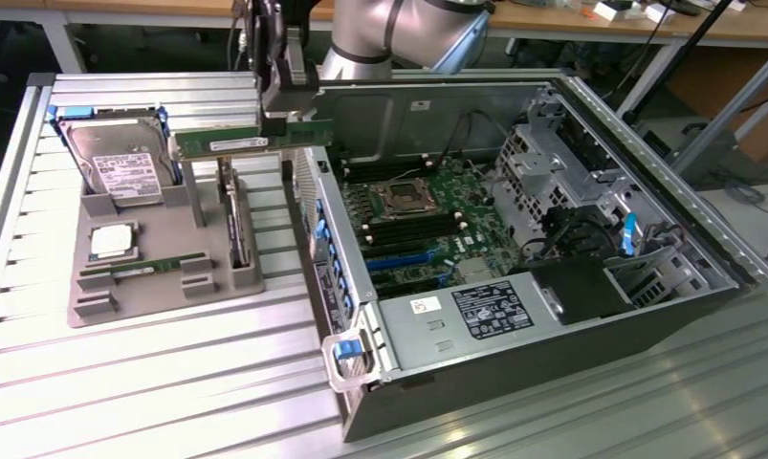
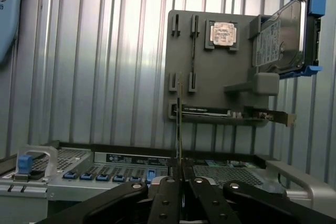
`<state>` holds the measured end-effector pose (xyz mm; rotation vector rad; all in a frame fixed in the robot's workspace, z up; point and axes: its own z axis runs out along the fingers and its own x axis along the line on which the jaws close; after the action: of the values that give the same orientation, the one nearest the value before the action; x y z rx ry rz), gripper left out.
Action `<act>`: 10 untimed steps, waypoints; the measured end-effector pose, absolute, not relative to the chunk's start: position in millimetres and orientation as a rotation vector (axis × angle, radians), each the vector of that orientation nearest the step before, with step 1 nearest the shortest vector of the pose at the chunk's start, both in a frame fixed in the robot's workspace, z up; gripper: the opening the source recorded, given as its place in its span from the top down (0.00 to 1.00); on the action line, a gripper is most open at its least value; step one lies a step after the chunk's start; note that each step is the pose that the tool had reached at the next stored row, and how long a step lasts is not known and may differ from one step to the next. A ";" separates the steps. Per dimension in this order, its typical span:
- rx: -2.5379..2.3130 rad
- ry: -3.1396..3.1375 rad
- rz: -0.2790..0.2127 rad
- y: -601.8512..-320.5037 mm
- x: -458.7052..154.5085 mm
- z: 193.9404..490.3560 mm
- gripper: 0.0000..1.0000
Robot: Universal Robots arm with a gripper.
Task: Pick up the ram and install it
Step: 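Pick up the ram and move it above insertion slot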
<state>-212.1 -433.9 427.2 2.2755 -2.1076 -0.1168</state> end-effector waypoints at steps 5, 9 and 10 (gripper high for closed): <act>2.275 -2.107 -0.118 -433.9 -202.8 427.2 0.87; 2.275 -2.107 -0.118 -433.9 -197.3 427.2 0.87; 2.275 -2.107 -0.118 -433.9 -195.6 427.2 0.87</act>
<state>-195.6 -433.9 427.2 2.2748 -2.1070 -0.1182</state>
